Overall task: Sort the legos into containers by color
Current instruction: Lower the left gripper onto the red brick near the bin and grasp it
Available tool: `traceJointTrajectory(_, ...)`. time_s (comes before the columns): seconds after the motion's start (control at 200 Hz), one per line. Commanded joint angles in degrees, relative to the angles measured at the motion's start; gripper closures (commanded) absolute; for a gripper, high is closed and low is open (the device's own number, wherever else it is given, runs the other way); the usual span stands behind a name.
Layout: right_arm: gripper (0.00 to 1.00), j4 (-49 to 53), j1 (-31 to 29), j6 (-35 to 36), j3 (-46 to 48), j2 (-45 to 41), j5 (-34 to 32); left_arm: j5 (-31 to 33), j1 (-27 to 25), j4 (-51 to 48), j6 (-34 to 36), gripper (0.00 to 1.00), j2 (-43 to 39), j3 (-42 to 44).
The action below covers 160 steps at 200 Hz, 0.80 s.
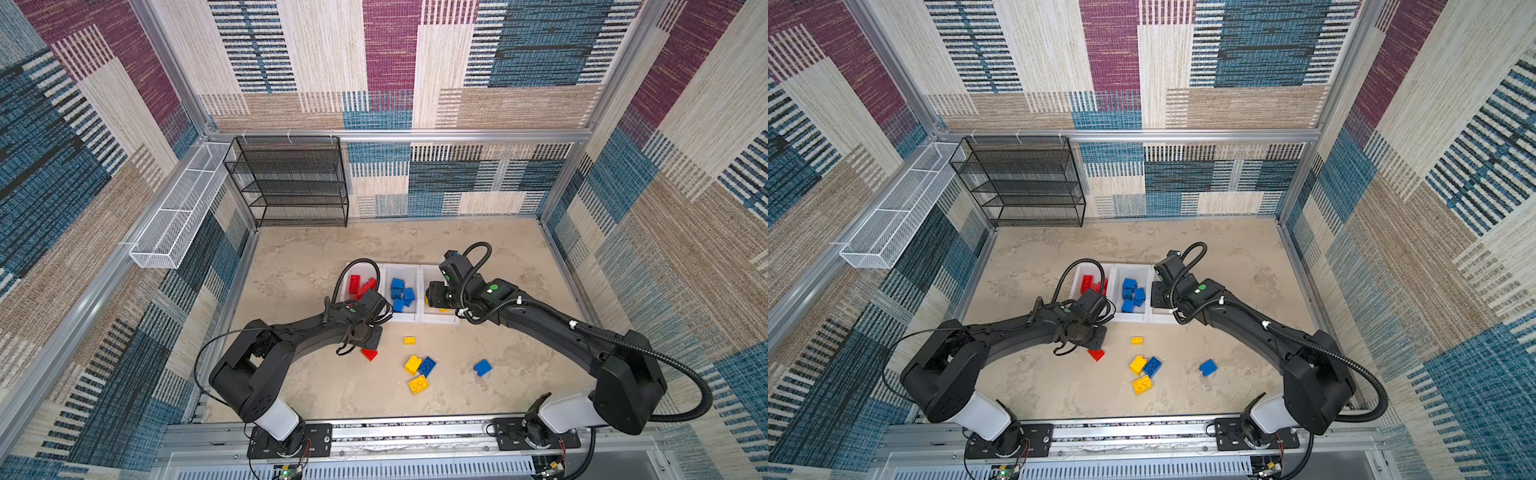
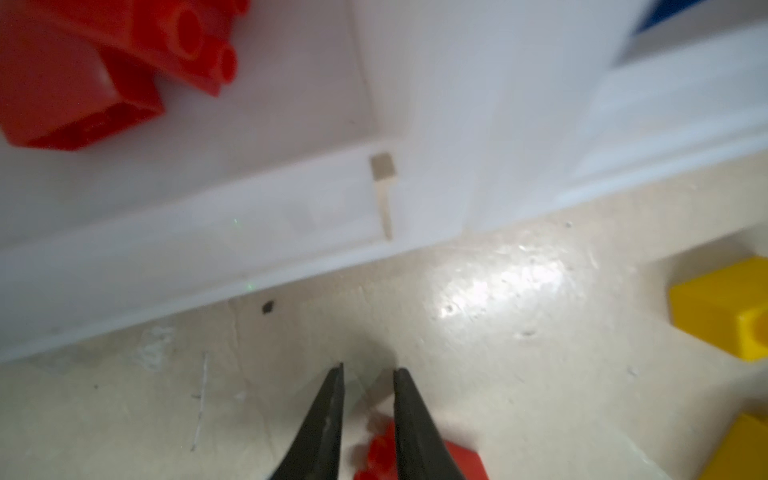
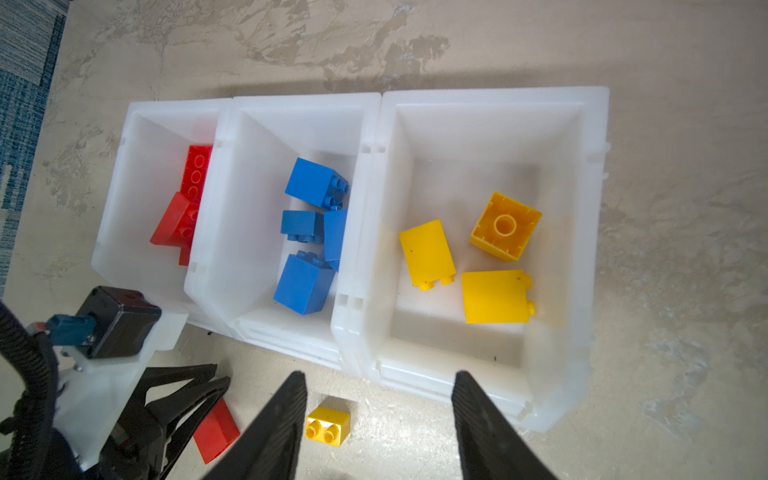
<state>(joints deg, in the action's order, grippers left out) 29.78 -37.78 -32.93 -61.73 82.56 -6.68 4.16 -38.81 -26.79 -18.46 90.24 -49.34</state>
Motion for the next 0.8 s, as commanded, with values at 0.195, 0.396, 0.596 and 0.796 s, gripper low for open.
traceJointTrajectory(0.195, 0.41, -0.95, 0.16, -0.20, 0.04, -0.68, -0.68, -0.86, -2.09, -3.04, -0.55, 0.51, -8.22, 1.95)
traceJointTrajectory(0.396, 0.40, -1.17, 0.16, -0.46, 0.76, -0.82, -0.38, -1.18, -4.58, -4.00, -2.28, 0.43, -8.45, 3.40)
traceJointTrajectory(0.596, 0.39, -1.57, 0.16, -0.72, 1.86, -1.00, 0.19, -0.61, -5.14, -3.80, -0.32, 0.42, -4.01, 2.88)
traceJointTrajectory(0.796, 0.39, -2.00, 0.17, -1.26, 2.97, -1.29, 0.43, 1.54, -5.14, -3.64, 0.70, 0.44, -0.72, 1.38)
